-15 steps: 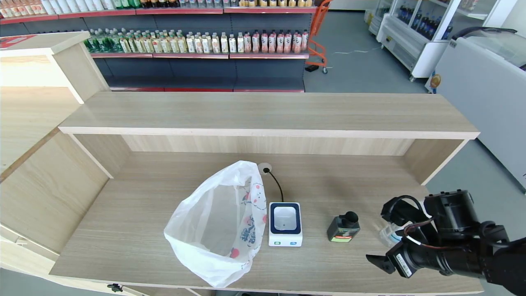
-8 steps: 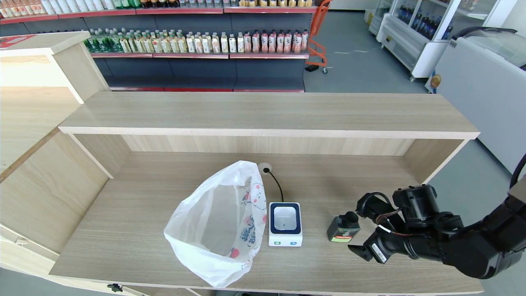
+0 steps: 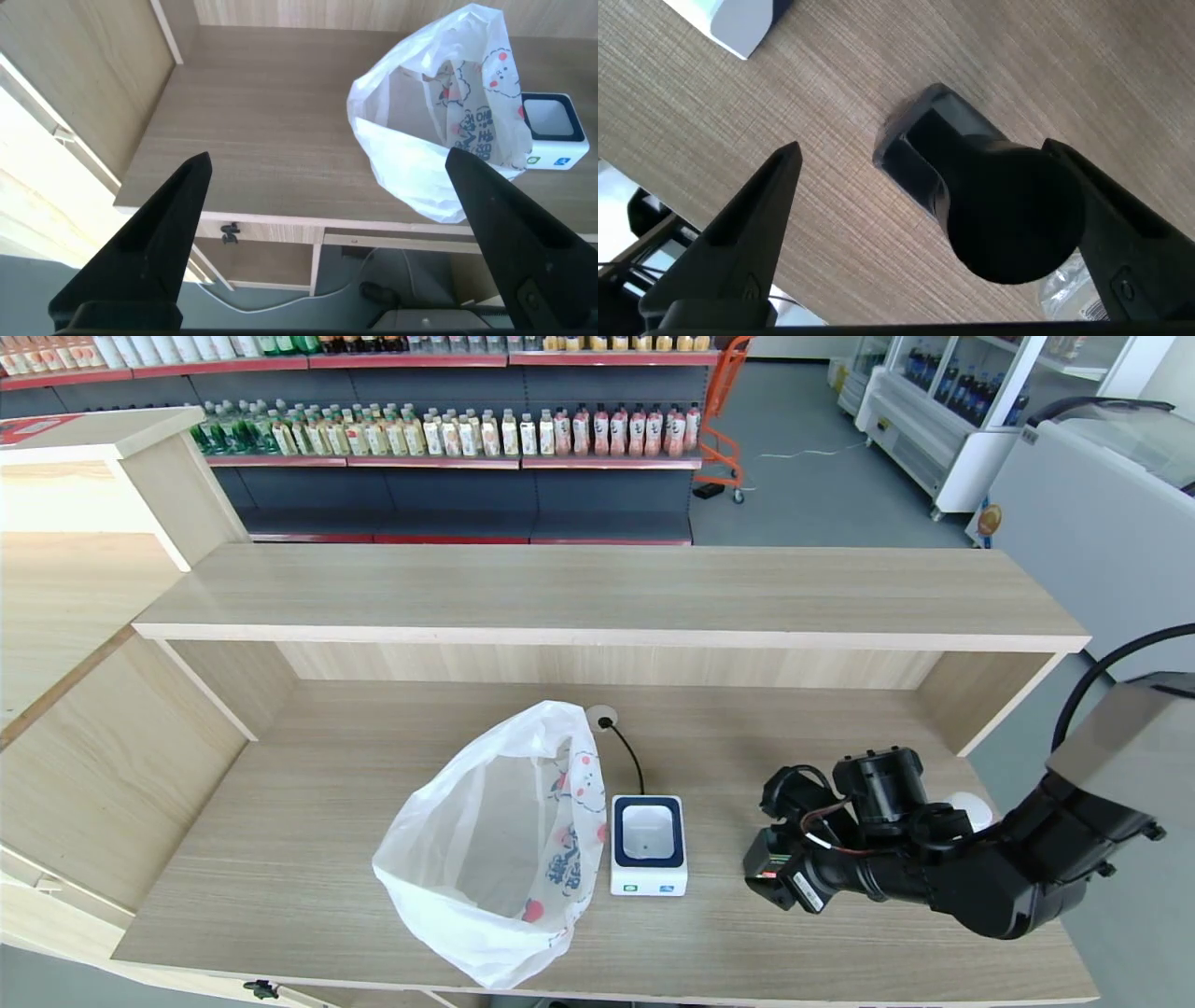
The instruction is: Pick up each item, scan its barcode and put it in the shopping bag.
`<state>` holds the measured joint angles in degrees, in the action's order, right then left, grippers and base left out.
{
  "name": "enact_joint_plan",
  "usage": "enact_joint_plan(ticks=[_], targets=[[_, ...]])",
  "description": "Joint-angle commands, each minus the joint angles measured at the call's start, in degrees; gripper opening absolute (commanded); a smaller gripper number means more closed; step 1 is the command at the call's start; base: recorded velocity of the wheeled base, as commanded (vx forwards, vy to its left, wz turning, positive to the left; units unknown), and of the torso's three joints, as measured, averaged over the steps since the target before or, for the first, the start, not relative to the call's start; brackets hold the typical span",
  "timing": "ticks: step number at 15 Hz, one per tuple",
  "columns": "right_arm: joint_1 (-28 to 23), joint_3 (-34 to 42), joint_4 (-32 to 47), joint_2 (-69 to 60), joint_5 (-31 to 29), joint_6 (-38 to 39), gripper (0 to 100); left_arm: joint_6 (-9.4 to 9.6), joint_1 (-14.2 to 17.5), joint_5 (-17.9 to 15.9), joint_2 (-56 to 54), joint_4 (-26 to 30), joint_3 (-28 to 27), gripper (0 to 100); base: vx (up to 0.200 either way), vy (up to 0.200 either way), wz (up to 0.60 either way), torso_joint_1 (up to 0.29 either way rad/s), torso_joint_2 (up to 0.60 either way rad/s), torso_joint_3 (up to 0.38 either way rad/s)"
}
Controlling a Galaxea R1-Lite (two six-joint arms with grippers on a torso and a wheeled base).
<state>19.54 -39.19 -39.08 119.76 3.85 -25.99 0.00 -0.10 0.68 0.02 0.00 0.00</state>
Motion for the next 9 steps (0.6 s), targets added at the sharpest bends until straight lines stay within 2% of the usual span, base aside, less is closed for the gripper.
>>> enact_joint_plan(ticks=[1, 2, 3, 9], targets=[[0.2, -0.4, -1.1, 1.9, 1.3, 0.1, 100, 0.0, 0.0, 0.0, 0.0, 0.0, 0.0, 100, 0.0, 0.0, 0.0, 0.0, 0.0, 0.0], [0.2, -0.1, -1.8, 2.2, 2.7, 0.1, 100, 0.0, 0.0, 0.0, 0.0, 0.0, 0.0, 100, 0.0, 0.0, 0.0, 0.0, 0.0, 0.0], [0.2, -0.2, -1.8, 2.3, 2.7, 0.1, 0, 0.0, 0.0, 0.0, 0.0, 0.0, 0.0, 100, 0.0, 0.0, 0.0, 0.0, 0.0, 0.0], [-0.2, 1.6, -3.1, 0.4, 2.7, 1.1, 0, 0.0, 0.0, 0.0, 0.0, 0.0, 0.0, 100, 0.0, 0.0, 0.0, 0.0, 0.0, 0.0]])
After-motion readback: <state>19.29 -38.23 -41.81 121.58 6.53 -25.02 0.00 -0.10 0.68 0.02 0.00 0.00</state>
